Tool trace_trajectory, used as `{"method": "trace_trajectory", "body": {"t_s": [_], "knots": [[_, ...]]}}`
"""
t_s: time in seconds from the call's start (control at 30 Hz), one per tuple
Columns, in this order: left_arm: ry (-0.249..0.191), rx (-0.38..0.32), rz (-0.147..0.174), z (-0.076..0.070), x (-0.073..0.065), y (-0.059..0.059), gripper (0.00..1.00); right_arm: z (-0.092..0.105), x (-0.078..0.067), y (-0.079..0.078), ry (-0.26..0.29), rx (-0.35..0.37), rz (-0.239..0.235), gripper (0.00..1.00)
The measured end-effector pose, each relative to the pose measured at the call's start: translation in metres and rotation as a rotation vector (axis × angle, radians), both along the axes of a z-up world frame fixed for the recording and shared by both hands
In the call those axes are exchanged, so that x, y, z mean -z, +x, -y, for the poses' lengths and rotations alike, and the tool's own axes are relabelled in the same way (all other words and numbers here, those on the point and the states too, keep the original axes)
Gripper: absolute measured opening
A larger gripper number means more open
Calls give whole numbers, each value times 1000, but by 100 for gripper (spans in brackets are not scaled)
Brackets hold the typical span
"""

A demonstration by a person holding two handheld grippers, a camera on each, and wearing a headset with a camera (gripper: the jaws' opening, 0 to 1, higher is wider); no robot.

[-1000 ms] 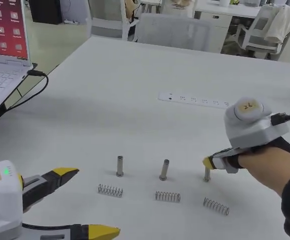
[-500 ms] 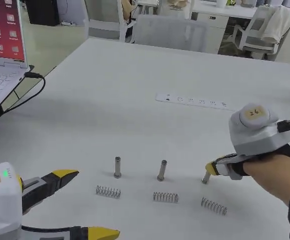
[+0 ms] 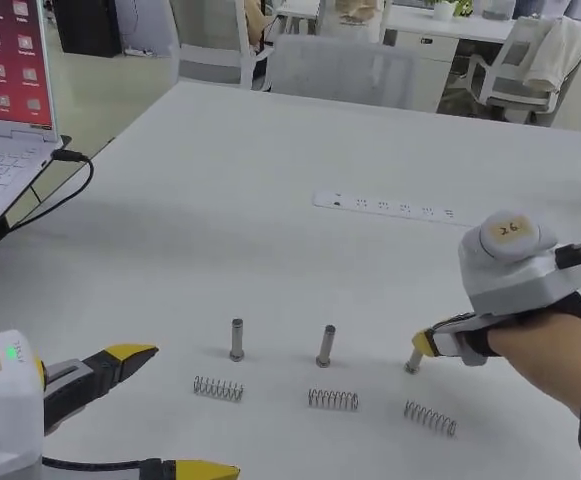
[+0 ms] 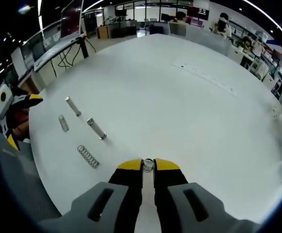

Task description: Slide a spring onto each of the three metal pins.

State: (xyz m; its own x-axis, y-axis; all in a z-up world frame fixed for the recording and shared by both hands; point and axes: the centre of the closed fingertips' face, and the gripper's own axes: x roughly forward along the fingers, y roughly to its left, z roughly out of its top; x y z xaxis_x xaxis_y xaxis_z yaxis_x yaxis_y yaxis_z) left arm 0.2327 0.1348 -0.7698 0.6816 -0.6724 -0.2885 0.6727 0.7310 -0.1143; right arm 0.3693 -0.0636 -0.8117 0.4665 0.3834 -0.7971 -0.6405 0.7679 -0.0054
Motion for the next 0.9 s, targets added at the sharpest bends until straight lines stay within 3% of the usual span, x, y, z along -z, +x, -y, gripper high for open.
{"method": "trace_trajectory", "body": {"t_s": [0.9], "knots": [[-1,1,-6,1,3,1,86,2,0,0,10,-13,8,6]]}}
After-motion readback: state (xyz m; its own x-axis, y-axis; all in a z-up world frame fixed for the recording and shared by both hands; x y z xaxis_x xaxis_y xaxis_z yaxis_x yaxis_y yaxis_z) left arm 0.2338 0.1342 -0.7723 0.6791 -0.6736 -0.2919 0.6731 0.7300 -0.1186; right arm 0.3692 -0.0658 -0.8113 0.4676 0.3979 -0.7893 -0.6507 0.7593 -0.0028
